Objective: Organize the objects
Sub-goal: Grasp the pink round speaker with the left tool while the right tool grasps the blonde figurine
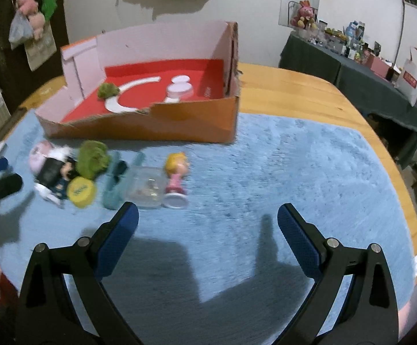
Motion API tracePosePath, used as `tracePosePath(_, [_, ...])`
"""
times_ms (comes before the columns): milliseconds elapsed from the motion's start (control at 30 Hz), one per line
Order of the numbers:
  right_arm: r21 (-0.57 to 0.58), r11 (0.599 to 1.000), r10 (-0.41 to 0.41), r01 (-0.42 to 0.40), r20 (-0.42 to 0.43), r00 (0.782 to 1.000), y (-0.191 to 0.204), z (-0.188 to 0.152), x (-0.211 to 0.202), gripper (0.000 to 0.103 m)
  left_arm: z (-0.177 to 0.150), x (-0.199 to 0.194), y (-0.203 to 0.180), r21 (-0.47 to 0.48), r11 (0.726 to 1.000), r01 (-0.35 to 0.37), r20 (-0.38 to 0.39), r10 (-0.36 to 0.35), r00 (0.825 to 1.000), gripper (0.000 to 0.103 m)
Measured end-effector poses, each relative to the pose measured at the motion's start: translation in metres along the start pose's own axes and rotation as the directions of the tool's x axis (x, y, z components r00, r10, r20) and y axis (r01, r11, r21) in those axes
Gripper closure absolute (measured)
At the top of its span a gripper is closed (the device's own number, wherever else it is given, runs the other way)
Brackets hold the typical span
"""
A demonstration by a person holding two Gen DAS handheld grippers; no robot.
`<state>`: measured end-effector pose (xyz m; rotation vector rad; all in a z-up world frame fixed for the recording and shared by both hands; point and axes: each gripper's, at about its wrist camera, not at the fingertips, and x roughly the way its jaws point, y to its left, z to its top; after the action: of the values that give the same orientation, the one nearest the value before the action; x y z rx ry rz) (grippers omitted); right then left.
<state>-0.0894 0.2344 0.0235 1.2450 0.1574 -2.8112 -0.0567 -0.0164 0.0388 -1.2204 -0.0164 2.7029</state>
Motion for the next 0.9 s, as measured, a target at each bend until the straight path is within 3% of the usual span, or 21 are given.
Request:
tracePosePath(467, [-0.031,0.999,-0.022,0.021,-0.054,0.998,-0.004,0.006,0.018,0.004,0.011,0.022,0.006,0.068,0.997,-0.024,-0.061,0.029,0.998,0.0])
tracePosePath(733, [-0.007,0.999,-0.05,0.05,-0.054,0.997,-0.014,0.008,0.019,0.004,0.012,0.021,0.012,0.099,0.993,-0.07,-0.043,0.075,0.996,0.0])
tracePosePath(833, [-0.017,0.999,-0.046,0.045,-0.057,0.997,-0.015,0.01,0.018,0.004,0.014,0.02,0.013,0.102,0.994,-0.048,-0.044,0.053,0.998,0.001])
tracePosePath(900, [-0.054,0.998,-0.048,0.045,-0.055,0.997,-0.01,0.011,0.018,0.004,0.016,0.021,0.009,0.121,0.992,-0.029,-0.046,0.035,0.998,0.006])
